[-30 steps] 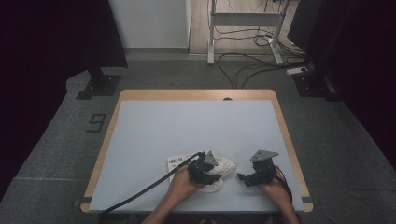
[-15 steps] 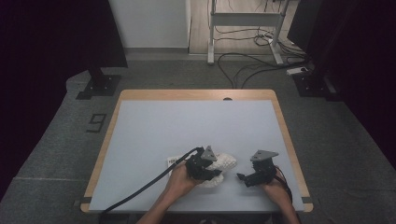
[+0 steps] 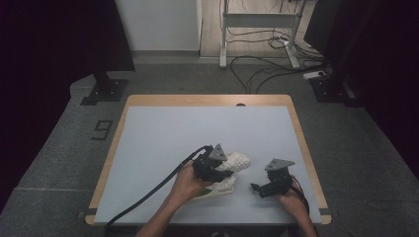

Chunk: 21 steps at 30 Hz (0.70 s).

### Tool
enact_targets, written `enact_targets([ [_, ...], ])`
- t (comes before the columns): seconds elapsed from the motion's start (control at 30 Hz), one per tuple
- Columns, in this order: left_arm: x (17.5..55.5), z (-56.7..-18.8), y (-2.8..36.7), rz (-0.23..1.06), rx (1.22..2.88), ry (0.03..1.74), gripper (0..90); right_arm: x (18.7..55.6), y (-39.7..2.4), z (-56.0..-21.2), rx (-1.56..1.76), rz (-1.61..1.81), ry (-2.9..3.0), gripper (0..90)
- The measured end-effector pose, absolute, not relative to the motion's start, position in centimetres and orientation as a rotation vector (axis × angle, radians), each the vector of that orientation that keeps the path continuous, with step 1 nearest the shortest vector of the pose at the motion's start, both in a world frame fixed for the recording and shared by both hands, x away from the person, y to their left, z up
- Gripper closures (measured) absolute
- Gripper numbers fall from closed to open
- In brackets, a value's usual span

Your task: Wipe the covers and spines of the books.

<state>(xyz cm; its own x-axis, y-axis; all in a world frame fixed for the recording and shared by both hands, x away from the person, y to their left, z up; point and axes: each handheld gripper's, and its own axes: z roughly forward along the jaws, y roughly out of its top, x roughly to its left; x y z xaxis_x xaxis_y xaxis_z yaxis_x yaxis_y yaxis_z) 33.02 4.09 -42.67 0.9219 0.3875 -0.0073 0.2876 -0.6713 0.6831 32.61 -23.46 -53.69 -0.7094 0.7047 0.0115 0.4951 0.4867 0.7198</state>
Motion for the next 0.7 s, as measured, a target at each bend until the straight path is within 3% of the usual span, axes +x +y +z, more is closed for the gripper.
enact_targets([
  [0.7,34.6,-41.1,8.5,0.266,2.345,0.579,63.1,32.6,-23.5,-53.7,1.013,1.045,2.449,0.0],
])
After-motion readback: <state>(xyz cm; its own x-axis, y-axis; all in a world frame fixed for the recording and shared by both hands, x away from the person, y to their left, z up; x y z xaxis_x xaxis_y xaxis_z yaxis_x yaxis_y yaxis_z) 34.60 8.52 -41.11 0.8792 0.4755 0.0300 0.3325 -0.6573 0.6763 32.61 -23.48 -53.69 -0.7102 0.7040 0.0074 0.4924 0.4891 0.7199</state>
